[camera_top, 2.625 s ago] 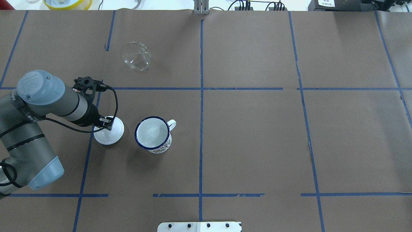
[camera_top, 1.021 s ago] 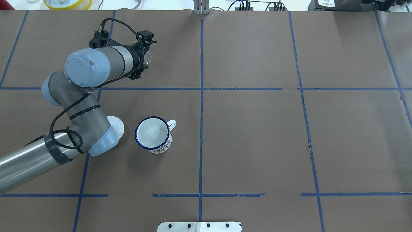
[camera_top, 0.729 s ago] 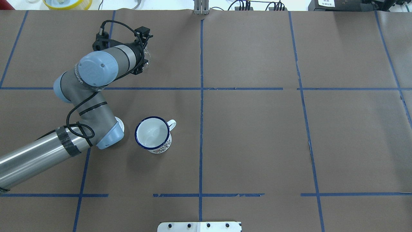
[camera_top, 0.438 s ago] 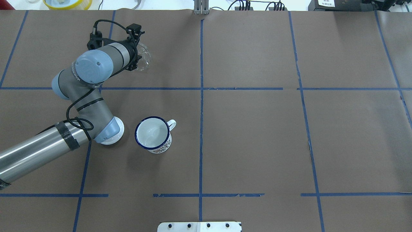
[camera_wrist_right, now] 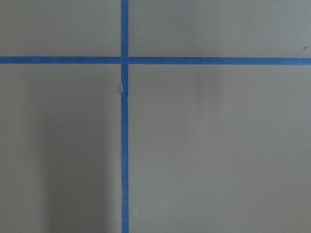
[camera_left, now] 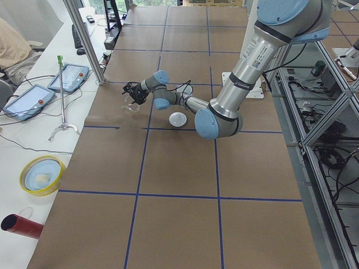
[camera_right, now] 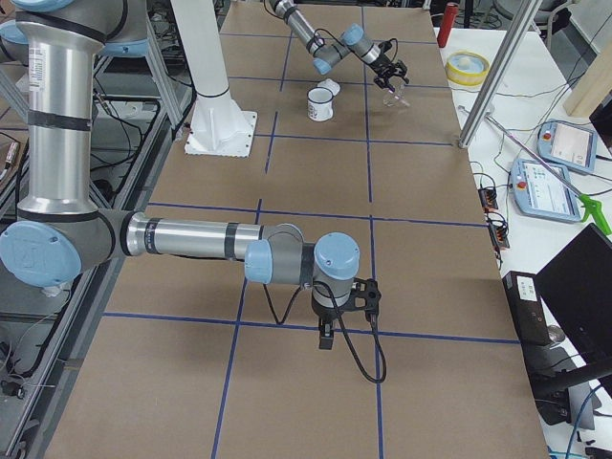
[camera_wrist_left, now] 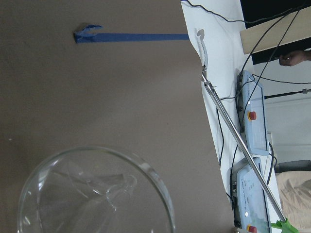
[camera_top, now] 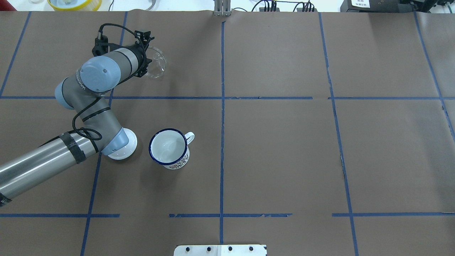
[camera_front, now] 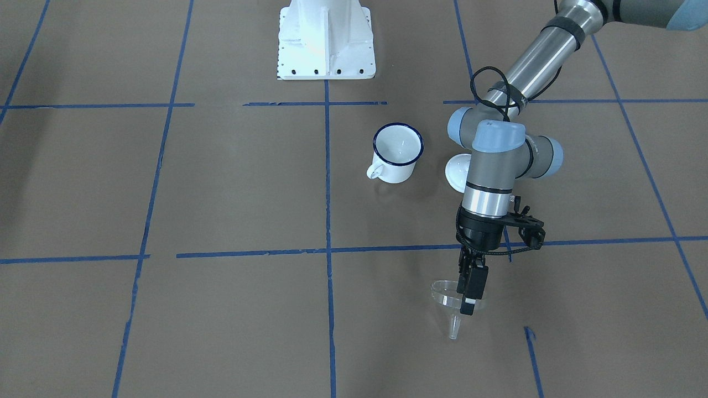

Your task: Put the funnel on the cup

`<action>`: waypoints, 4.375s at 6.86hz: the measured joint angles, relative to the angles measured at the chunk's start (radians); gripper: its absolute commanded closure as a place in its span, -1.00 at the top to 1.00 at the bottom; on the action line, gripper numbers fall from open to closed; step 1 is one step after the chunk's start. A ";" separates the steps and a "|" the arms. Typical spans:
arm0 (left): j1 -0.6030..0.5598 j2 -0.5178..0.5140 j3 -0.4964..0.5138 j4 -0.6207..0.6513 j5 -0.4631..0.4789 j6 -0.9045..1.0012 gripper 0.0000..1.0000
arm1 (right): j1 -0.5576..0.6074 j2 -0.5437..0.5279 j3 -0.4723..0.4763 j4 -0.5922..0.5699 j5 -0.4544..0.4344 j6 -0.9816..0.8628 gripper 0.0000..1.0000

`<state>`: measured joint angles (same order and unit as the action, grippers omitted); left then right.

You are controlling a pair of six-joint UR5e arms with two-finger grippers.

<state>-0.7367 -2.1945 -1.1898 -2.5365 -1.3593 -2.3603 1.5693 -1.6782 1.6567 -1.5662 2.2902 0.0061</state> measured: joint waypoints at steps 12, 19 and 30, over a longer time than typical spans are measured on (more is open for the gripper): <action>-0.048 -0.012 -0.678 0.573 -0.376 0.205 -1.00 | 0.000 0.000 0.000 0.000 0.000 0.000 1.00; 0.111 -0.233 -0.696 1.509 -0.588 0.767 -1.00 | 0.000 0.000 0.000 0.000 0.000 0.000 1.00; 0.177 -0.199 -0.511 1.357 -0.593 0.864 -0.66 | 0.000 0.000 0.000 0.000 0.000 0.000 1.00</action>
<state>-0.5600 -2.3939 -1.7012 -1.1792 -1.9528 -1.4965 1.5693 -1.6781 1.6567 -1.5662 2.2902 0.0061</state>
